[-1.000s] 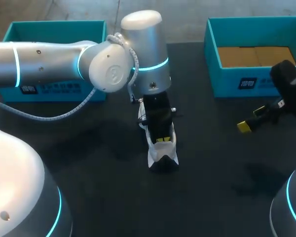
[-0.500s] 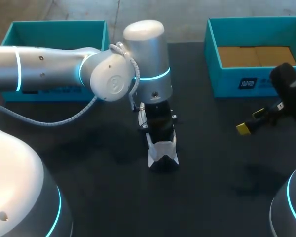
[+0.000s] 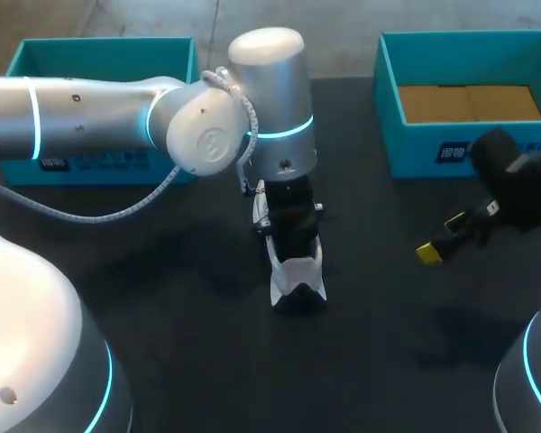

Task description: Take the shoe out of the shoebox, open the shoe tongue, remove and reinsert the insole, then place the shoe into the shoebox

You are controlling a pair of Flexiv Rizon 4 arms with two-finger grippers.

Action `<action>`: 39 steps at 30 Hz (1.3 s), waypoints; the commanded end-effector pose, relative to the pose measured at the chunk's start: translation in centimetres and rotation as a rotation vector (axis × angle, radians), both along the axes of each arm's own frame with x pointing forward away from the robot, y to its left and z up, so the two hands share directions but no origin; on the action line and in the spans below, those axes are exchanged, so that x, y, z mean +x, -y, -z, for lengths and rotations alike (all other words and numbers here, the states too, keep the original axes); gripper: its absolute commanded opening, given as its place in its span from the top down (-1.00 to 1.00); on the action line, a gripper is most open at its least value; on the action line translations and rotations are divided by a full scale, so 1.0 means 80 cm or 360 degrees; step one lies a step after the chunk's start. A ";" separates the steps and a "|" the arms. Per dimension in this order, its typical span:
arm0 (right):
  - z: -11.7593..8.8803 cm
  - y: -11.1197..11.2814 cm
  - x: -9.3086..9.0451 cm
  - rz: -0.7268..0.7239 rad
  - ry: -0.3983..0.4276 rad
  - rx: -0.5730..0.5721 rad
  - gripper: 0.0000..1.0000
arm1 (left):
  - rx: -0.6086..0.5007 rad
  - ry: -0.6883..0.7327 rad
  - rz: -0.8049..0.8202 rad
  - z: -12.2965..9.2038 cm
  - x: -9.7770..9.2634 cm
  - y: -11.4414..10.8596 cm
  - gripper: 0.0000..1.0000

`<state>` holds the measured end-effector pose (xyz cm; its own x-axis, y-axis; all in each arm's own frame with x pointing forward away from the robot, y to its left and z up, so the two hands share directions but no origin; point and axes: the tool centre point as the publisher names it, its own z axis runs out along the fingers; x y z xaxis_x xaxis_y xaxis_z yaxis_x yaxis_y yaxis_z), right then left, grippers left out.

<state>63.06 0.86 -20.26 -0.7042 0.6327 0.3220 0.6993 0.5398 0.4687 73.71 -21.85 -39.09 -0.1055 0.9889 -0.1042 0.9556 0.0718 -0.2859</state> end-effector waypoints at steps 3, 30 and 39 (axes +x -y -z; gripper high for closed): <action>0.014 -0.013 0.009 -0.0020 -0.0031 -0.0001 -1.00 | 0.0023 -0.0020 0.0003 0.017 -0.005 0.001 1.00; 0.030 -0.037 0.005 -0.0101 0.0094 -0.0075 -1.00 | -0.0010 -0.0064 -0.0032 0.006 0.014 0.006 1.00; 0.042 -0.045 0.003 -0.0134 0.0143 -0.0079 -1.00 | 0.0017 -0.0110 -0.0019 0.015 0.003 0.003 1.00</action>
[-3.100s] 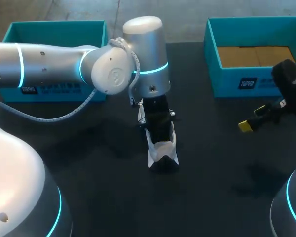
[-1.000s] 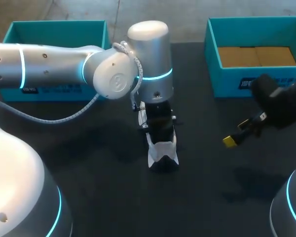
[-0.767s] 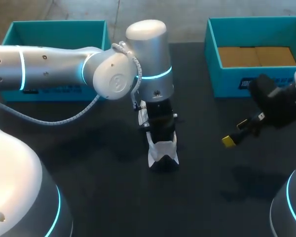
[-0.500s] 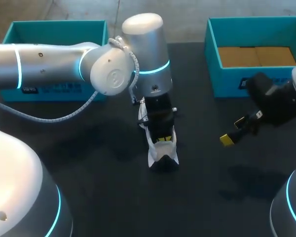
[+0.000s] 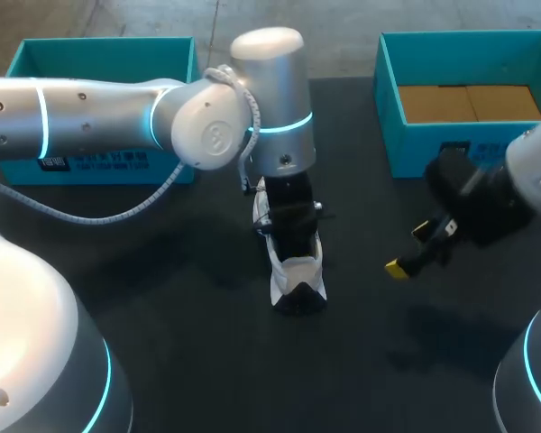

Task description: Take the shoe out of the shoebox, open the shoe tongue, remove and reinsert the insole, then place the shoe into the shoebox

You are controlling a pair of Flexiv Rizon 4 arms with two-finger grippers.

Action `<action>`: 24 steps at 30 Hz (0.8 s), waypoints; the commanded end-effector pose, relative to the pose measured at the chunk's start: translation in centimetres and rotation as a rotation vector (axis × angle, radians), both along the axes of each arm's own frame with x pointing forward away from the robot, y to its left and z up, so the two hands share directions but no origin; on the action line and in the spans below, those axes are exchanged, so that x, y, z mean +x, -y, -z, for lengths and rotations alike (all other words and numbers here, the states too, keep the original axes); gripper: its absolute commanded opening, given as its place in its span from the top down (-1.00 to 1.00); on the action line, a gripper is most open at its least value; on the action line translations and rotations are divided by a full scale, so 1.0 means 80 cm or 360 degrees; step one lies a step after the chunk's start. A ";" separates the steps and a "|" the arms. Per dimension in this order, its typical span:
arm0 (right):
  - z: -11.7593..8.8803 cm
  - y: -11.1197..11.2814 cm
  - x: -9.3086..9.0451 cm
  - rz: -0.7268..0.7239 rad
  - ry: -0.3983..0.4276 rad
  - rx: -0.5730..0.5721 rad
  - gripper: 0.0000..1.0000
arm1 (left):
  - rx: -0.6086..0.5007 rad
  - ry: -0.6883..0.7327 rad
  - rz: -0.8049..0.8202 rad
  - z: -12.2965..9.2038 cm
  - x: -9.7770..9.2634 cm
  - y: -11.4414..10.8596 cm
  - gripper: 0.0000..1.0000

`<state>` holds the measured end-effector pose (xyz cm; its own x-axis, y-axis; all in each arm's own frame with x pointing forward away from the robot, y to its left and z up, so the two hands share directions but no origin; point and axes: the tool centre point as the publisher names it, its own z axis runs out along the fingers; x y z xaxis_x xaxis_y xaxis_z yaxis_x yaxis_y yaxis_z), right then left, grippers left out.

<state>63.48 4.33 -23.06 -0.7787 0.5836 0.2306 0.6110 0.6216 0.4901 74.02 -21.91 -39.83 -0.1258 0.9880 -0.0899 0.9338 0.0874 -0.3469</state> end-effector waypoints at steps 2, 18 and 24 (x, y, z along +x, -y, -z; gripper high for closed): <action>0.008 -0.003 -0.001 0.0000 0.0017 0.0005 -1.00 | 0.0020 -0.0015 0.0012 0.009 -0.004 0.001 1.00; 0.005 0.001 0.006 0.0022 0.0005 0.0013 -1.00 | -0.0037 0.0172 0.0034 -0.055 0.031 -0.003 1.00; 0.009 0.004 0.006 0.0039 0.0006 0.0035 -1.00 | -0.0012 0.0228 0.0093 -0.056 0.035 -0.006 1.00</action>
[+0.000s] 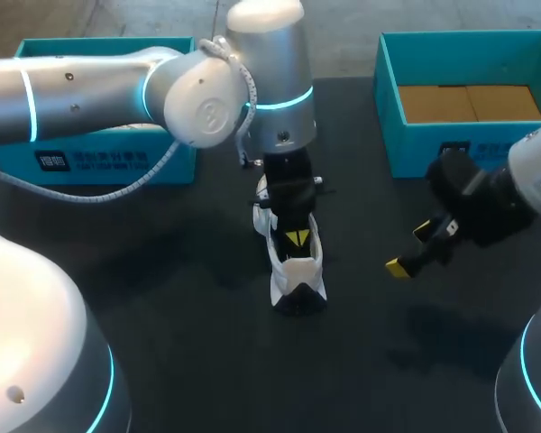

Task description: Take the shoe out of the shoebox, open the shoe tongue, remove and reinsert the insole, then place the shoe into the shoebox

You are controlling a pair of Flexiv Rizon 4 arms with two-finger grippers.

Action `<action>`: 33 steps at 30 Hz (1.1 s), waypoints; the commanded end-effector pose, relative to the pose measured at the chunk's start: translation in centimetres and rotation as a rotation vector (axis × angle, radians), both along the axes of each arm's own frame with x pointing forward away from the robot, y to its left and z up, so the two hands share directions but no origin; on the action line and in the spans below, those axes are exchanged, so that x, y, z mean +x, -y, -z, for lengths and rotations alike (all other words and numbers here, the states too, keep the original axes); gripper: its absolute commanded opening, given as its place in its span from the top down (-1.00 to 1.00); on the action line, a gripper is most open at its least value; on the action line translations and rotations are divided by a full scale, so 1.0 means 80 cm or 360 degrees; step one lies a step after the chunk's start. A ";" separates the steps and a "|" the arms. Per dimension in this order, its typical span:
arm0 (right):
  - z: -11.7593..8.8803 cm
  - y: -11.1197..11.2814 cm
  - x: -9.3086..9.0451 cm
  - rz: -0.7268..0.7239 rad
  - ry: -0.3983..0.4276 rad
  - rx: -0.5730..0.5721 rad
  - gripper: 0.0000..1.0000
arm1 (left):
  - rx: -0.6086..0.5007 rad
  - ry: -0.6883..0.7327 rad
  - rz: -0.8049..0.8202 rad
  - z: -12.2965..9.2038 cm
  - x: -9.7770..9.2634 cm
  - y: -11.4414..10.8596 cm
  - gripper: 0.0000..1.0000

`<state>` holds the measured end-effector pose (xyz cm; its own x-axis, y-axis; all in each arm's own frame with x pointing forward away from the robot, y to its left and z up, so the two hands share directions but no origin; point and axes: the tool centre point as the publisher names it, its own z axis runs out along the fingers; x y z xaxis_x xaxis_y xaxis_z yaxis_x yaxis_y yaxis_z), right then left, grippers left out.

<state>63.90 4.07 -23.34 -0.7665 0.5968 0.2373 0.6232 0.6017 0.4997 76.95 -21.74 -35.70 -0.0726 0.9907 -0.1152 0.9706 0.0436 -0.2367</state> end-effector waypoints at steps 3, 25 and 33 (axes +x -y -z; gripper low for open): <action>0.007 0.002 0.000 0.0014 0.0008 0.0027 -1.00 | 0.0052 0.0163 0.0051 -0.005 0.007 -0.007 1.00; 0.014 0.005 0.001 0.0032 0.0022 0.0070 -1.00 | 0.0247 0.0672 -0.0159 -0.010 0.040 -0.029 1.00; 0.014 0.008 0.000 0.0041 0.0028 0.0078 -1.00 | 0.0238 0.0720 -0.0180 -0.023 0.042 -0.024 0.71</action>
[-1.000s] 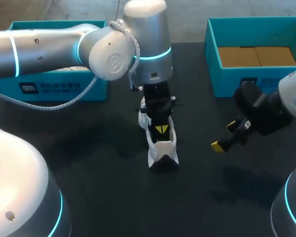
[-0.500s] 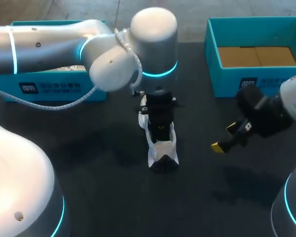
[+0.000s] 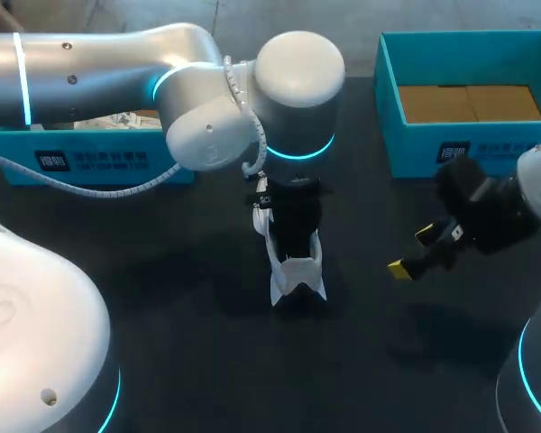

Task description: Take the shoe out of the shoebox, open the shoe tongue, remove and reinsert the insole, then place the shoe into the shoebox

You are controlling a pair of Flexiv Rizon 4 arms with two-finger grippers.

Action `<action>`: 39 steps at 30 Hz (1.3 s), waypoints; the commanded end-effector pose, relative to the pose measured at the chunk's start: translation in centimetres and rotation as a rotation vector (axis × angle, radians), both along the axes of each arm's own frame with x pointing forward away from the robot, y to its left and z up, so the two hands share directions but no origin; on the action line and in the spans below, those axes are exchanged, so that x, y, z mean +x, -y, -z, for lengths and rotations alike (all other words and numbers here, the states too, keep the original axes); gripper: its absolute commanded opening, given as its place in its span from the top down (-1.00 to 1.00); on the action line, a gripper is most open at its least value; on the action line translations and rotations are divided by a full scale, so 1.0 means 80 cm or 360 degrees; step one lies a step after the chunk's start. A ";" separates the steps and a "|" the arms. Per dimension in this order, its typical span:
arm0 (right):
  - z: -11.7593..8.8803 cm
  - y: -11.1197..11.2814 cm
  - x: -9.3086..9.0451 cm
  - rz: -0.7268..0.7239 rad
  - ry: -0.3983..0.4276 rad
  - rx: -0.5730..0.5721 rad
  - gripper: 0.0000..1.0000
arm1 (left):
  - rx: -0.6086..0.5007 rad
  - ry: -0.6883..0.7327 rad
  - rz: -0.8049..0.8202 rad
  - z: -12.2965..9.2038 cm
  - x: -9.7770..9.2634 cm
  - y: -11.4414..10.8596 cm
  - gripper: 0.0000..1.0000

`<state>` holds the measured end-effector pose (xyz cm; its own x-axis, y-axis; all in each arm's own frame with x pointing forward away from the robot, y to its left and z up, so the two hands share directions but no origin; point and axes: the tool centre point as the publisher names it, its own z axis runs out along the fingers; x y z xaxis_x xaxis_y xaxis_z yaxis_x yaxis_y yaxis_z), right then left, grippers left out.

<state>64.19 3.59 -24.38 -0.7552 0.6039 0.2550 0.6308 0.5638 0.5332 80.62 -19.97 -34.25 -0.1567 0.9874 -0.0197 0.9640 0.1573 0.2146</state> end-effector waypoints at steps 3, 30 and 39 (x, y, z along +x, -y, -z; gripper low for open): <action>0.002 0.003 -0.004 0.0007 0.0010 0.0010 -1.00 | 0.0027 0.0007 0.0001 0.000 -0.005 -0.005 0.15; 0.003 0.008 -0.001 0.0030 0.0020 0.0022 -1.00 | 0.0032 0.0009 -0.0053 -0.026 -0.006 -0.003 -1.00; 0.000 0.007 0.002 0.0024 0.0028 0.0019 -1.00 | -0.0013 0.0032 -0.0072 -0.048 0.001 -0.004 -1.00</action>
